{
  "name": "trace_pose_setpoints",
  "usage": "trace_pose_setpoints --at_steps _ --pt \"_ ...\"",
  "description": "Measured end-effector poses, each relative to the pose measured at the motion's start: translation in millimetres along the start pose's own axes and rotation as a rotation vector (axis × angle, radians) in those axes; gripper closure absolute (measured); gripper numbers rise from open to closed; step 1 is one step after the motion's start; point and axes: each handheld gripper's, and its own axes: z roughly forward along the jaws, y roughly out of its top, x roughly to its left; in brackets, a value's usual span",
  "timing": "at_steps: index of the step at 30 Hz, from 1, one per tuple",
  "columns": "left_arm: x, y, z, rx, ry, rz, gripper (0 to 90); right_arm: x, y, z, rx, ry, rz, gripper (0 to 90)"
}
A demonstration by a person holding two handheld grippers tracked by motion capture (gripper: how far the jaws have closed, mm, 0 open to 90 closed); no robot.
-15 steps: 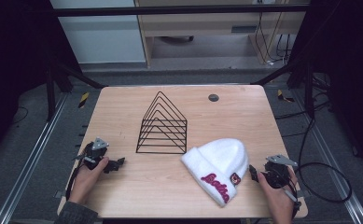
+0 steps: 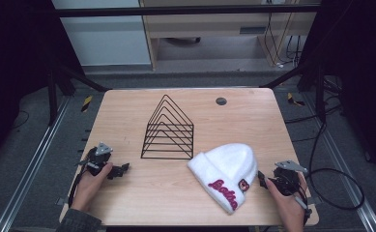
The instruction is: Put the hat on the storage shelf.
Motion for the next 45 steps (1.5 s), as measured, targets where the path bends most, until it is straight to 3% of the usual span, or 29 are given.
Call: trace_pose_setpoints --at_steps 4,6,11,13,17,21,32,40,45 --pt "0.0 0.0 0.0 0.0 0.001 0.0 0.0 -2.1 3.2 -0.7 0.018 0.023 -0.016 20.3" --pt "0.1 0.0 0.0 0.0 0.0 0.0 0.0 -1.6 9.1 -4.6 0.015 0.031 0.001 20.2" --pt "0.1 0.0 0.0 0.001 0.0 0.0 0.0 3.1 30.2 -12.9 0.036 0.015 -0.057 25.4" --pt "0.0 0.0 0.0 0.0 0.0 0.0 0.0 10.2 51.3 -16.1 0.054 0.041 -0.113 32.9" --pt "0.1 0.0 0.0 0.0 0.0 0.0 0.0 15.3 65.7 -16.5 0.063 0.078 -0.137 36.8" --pt "0.1 0.0 0.0 0.0 0.0 0.0 0.0 26.7 85.5 -8.0 0.092 0.147 -0.174 41.3" --pt "0.4 0.1 0.0 0.002 0.0 0.003 0.0 26.4 94.5 42.7 0.224 0.18 -0.118 52.2" --pt "0.2 0.1 0.1 0.0 -0.001 0.001 0.0 30.8 90.6 53.9 0.255 0.193 -0.115 59.4" --pt "0.2 0.1 0.1 0.0 0.0 0.001 0.0 30.1 89.9 54.2 0.264 0.213 -0.113 70.5"
